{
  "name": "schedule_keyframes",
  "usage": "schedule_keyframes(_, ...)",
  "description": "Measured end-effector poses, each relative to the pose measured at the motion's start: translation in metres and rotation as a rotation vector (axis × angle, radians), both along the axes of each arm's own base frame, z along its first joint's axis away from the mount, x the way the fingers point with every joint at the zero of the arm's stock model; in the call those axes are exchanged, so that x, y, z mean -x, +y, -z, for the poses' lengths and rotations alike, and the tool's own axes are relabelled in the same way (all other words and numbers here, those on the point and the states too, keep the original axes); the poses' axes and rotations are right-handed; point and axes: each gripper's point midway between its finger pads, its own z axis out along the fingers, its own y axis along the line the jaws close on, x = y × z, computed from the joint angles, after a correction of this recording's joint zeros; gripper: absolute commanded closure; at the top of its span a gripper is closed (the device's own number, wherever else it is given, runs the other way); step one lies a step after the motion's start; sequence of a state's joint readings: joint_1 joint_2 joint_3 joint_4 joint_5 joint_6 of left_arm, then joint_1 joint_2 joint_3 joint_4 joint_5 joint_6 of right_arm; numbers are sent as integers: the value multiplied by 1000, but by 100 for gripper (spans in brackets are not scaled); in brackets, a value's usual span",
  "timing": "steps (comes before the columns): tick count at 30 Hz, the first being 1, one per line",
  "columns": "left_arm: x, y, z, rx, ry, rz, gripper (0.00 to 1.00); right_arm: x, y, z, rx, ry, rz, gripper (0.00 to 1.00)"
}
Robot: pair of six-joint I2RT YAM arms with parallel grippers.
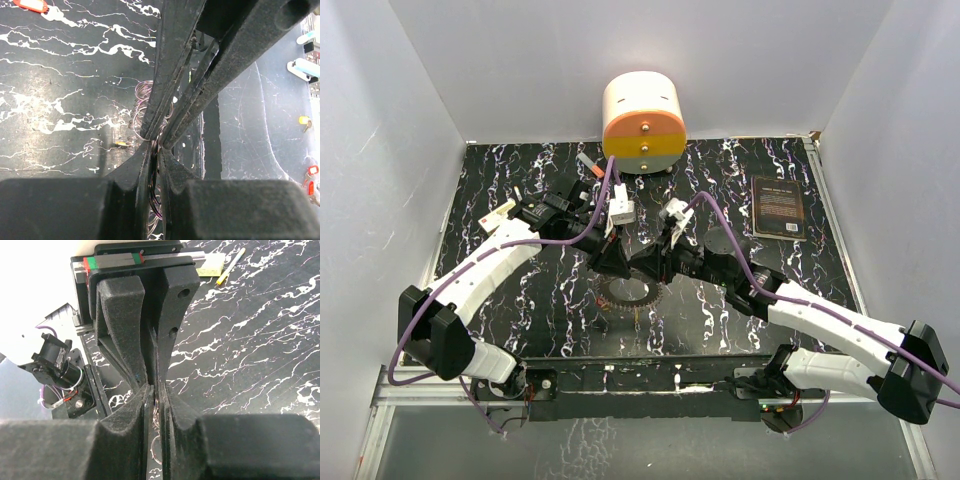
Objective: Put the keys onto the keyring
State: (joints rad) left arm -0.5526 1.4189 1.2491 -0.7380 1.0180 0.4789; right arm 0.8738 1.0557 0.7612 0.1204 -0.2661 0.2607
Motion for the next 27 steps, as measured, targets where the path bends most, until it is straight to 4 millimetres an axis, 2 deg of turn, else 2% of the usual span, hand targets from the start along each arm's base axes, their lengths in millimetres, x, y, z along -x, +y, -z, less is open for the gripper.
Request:
schedule_keyframes(4,0,0,-1,1,0,1,100,-1,0,-1,-4,-1,3,86)
schedule_keyframes(7,0,0,-1,1,0,1,100,-1,-1,-1,-5,1,2,73)
schedule_keyframes(9,0,0,-2,4,-1,2,100,0,0,-1,-5,4,-2,72)
schedule_keyframes(12,0,-1,-5,11,-7,4,100,1,0,2,-2,8,-10,74)
schedule_keyframes(16,-1,-1,-4,9,-12,4,100,2,1,3,-2,14,-18,87)
schedule_keyframes(21,-2,-1,-4,7,-17,3,100,2,1,3,-3,15,-20,92)
schedule_keyframes(27,-3,-1,-4,9,-21,3,100,1,0,3,-5,13,-12,92)
